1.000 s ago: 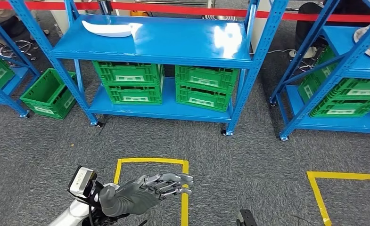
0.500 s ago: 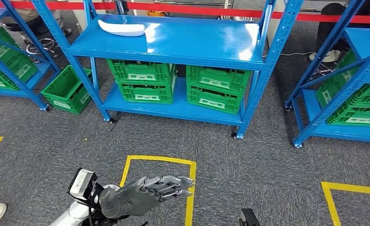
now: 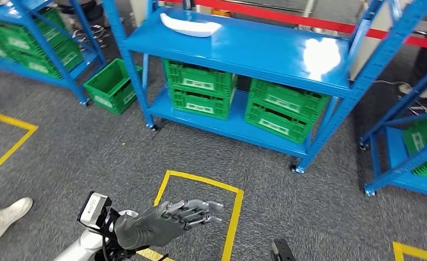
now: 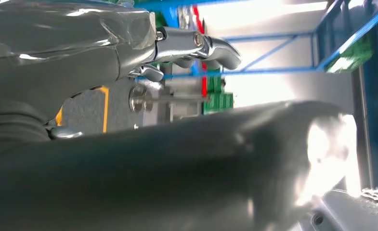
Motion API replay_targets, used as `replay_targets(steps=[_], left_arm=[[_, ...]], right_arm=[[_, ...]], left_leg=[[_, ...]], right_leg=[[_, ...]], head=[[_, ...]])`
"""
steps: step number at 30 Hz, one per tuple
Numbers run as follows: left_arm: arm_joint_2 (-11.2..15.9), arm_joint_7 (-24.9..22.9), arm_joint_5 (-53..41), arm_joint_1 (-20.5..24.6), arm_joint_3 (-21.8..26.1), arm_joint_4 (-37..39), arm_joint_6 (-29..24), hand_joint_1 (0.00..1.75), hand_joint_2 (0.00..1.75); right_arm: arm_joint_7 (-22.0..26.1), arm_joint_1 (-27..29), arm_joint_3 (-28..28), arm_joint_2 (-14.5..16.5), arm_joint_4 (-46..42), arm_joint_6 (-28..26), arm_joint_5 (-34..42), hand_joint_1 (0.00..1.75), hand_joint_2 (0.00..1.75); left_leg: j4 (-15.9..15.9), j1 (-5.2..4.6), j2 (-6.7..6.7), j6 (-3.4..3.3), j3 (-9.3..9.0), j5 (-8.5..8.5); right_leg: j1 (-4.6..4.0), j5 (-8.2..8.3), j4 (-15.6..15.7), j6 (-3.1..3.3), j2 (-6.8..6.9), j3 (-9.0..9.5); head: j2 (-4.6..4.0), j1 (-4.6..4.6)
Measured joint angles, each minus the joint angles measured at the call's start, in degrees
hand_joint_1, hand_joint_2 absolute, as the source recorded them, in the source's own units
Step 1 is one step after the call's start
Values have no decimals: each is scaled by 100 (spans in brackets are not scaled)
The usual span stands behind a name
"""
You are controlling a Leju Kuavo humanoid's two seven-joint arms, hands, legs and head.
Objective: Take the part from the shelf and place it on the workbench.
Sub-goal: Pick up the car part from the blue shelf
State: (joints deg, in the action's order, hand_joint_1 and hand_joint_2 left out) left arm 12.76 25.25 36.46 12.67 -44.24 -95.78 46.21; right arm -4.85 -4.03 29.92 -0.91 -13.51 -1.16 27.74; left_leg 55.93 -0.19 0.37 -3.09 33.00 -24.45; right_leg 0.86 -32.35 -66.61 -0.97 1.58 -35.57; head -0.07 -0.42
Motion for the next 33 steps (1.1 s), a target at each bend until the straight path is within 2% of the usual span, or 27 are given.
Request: replay_targets(steps=[1,2,3,4,6,7,8,9,10,11,13,15,16,17,18,19,20,22,23,24,26,27,29,30,31,32,33], left_arm=[[-10,-3,-2,2,-4,3,-3,0,0],[-13,-5,-3,-1,-9,6,-4,0,0],[-14,-8,-3,-2,-15,9,-4,0,0],[-14,-11,-2,-3,-21,10,-4,0,0],[-14,-19,-2,-3,-33,11,-4,0,0],[-12,-22,-1,-3,-38,11,-5,0,0],[-9,-27,3,-4,-43,10,-5,0,0],[-5,-31,7,-6,-47,10,-6,0,0],[2,-34,11,-8,-50,10,-9,0,0],[10,-36,14,-13,-52,10,-12,0,0],[27,-36,19,-10,-54,10,-22,0,0],[34,-35,27,-5,-56,10,-35,0,0],[35,-35,29,-7,-61,12,-45,0,0],[35,-35,31,-10,-67,13,-55,0,0],[38,-34,35,-13,-72,14,-63,0,0],[43,-32,41,-14,-75,15,-72,0,0],[48,-28,50,-14,-74,15,-78,0,0],[55,-17,66,-5,-71,14,-86,0,0],[55,-11,72,-1,-69,13,-88,0,0],[58,-8,75,1,-68,13,-89,0,0],[70,-1,81,-2,-66,8,-90,0,0],[74,2,83,-6,-64,5,-90,0,0],[66,9,87,4,-63,-2,-91,0,0],[56,12,90,6,-67,1,-92,0,0],[47,13,91,8,-72,3,-93,0,0],[40,13,92,4,-77,8,-94,0,0],[35,13,95,-2,-80,13,-94,0,0]], right_arm=[[-2,11,4,-8,1,-2,-1,0,0],[-4,22,8,-17,2,-4,-1,0,0],[-5,27,13,-25,3,-7,-3,0,0],[-5,23,16,-33,3,-9,-5,0,0],[-5,4,25,-48,3,-13,-14,0,0],[-5,-4,28,-51,3,-14,-17,0,0],[-7,-9,33,-51,3,-14,-21,0,0],[-9,-12,37,-50,3,-15,-22,0,0],[-11,-15,40,-49,2,-15,-23,0,0],[-13,-21,43,-45,1,-16,-23,0,0],[-14,-30,50,-46,-2,-23,-23,0,0],[-14,-27,61,-49,-4,-28,-25,0,0],[-14,-19,67,-50,-4,-28,-25,0,0],[-14,-12,72,-51,-4,-28,-25,0,0],[-14,-9,75,-54,-4,-28,-25,0,0],[-14,-11,77,-55,-4,-28,-24,0,0],[-15,-15,78,-53,-4,-28,-23,0,0],[-15,-21,80,-35,-5,-31,-20,0,0],[-15,-21,81,-26,-5,-32,-18,0,0],[-15,-19,82,-17,-6,-33,-15,0,0],[-16,-21,84,-3,-10,-36,7,0,0],[-15,-25,84,-4,-13,-40,28,0,0],[-10,-29,84,-12,-19,-55,79,0,0],[-8,-22,83,-23,-19,-66,99,0,0],[-7,-4,83,-31,-18,-75,115,0,0],[-7,19,83,-41,-16,-84,126,0,0],[-7,43,83,-52,-15,-92,136,0,0]], left_leg=[[3,-1,-91,-3,10,3],[7,1,-182,-2,14,4],[16,5,-274,1,16,3],[33,12,-364,11,17,-2],[100,27,-526,60,28,-34],[147,25,-594,96,49,-57],[185,24,-646,130,75,-72],[208,24,-689,159,101,-78],[218,28,-724,177,123,-76],[229,37,-707,197,136,-84],[453,37,-458,247,237,-219],[1095,46,-151,302,548,-528],[1484,61,-90,319,754,-677],[1775,71,-61,325,917,-756],[1880,75,-48,318,988,-738],[1755,71,-32,292,941,-618],[1426,54,15,240,781,-430],[653,-31,280,85,388,-138],[418,-75,385,23,273,-82],[312,-111,443,-16,230,-79],[238,-126,334,-40,209,-51],[157,-113,284,-40,160,-13],[-7,-63,191,-54,51,72],[-42,-45,145,-57,33,91],[-49,-35,91,-66,33,97],[-46,-30,33,-63,38,96],[-39,-23,-21,-54,40,91]], right_leg=[[5,-135,-377,9,-72,-187],[11,-202,-626,-6,-104,-318],[20,-176,-664,-46,-117,-353],[36,-57,-473,-109,-136,-279],[90,277,277,-228,-278,54],[110,391,576,-239,-347,195],[114,445,739,-222,-395,273],[102,449,774,-182,-404,293],[87,457,777,-145,-352,299],[87,462,773,-117,-308,300],[100,463,782,-37,-219,315],[84,446,785,40,-115,326],[67,436,784,64,-51,327],[50,426,784,78,18,329],[34,417,784,89,87,334],[15,408,784,101,155,344],[-6,397,787,111,217,360],[-50,374,797,114,328,390],[-63,363,803,105,382,396],[-68,354,810,91,437,401],[-79,341,839,60,537,422],[-78,322,830,45,489,434],[-65,169,535,49,192,315],[-40,38,205,62,15,155],[-23,-102,-185,67,-89,-52],[-6,-195,-515,50,-129,-239],[20,-210,-675,4,-140,-351]], head=[[0,9],[0,13],[0,13],[0,13],[0,13],[0,14],[0,14],[0,13],[0,12],[0,11],[0,-18],[0,-52],[0,-56],[0,-56],[0,-57],[0,-57],[0,-58],[0,-52],[0,-47],[0,-42],[1,-40],[1,-35],[1,-25],[0,-14],[0,-9],[0,0],[0,1]])
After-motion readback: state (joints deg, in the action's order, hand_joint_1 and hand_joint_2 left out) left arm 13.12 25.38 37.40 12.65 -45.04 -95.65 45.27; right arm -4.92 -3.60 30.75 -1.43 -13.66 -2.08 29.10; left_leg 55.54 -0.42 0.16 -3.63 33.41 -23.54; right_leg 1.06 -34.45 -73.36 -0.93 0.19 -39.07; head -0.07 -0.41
